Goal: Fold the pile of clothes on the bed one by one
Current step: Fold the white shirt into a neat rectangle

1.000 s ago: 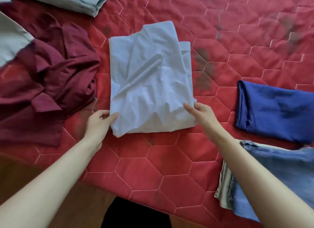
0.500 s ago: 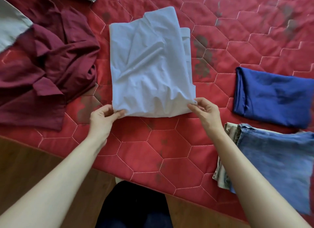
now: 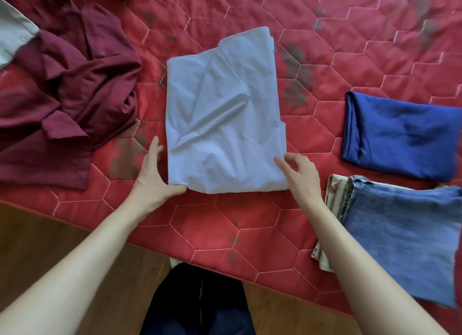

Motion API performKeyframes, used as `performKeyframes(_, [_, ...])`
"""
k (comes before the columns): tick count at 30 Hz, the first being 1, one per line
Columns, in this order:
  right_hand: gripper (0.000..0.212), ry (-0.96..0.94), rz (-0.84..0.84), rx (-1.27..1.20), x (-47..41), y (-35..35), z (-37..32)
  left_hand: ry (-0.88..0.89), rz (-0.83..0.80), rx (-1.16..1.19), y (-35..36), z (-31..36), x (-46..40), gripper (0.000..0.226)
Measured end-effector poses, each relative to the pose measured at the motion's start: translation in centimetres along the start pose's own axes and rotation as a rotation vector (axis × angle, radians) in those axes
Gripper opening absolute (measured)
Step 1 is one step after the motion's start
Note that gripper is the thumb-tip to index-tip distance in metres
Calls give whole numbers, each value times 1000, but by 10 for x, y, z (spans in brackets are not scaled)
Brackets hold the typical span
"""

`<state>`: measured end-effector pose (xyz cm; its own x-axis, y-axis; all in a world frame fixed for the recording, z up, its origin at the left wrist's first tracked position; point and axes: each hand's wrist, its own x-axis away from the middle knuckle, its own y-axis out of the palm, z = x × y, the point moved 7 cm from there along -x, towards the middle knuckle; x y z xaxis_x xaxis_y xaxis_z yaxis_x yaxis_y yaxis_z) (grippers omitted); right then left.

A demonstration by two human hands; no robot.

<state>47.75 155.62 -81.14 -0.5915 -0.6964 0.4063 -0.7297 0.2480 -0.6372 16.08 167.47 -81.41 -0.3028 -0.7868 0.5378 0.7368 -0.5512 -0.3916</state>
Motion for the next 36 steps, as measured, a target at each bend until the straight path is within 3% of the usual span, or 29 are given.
performKeyframes(2, [41,29,11,-66,-13,2,-11,11,-98,-40,5,15,-2,126])
performKeyframes(5, [47,10,17,-77,-34,6,-30,21,-160,-165,9,29,-10,107])
performKeyframes(10, [55,-49,13,-16,-75,13,-59,130,126,-466,7,58,-47,85])
performKeyframes(15, [60,-103,1,24,-113,26,-77,261,212,-818,30,92,-89,66])
performKeyframes(17, [58,-114,15,24,-123,29,-83,332,371,-663,20,115,-98,39])
performKeyframes(19, [52,-137,28,-6,-129,31,-87,325,467,-313,0,123,-110,11])
performKeyframes(22, [37,-124,30,-70,-132,30,-86,102,410,173,-24,99,-145,15])
performKeyframes(24, [35,-92,18,-123,-131,31,-83,-98,403,354,-33,70,-159,13])
performKeyframes(27, [34,-74,22,-141,-129,32,-81,-228,380,441,-34,47,-167,11])
performKeyframes(31, [37,-68,67,-121,-137,30,-91,-168,379,449,-44,60,-180,15])
performKeyframes(36, [16,-12,263,-63,-150,12,-100,-103,327,487,-46,80,-189,12])
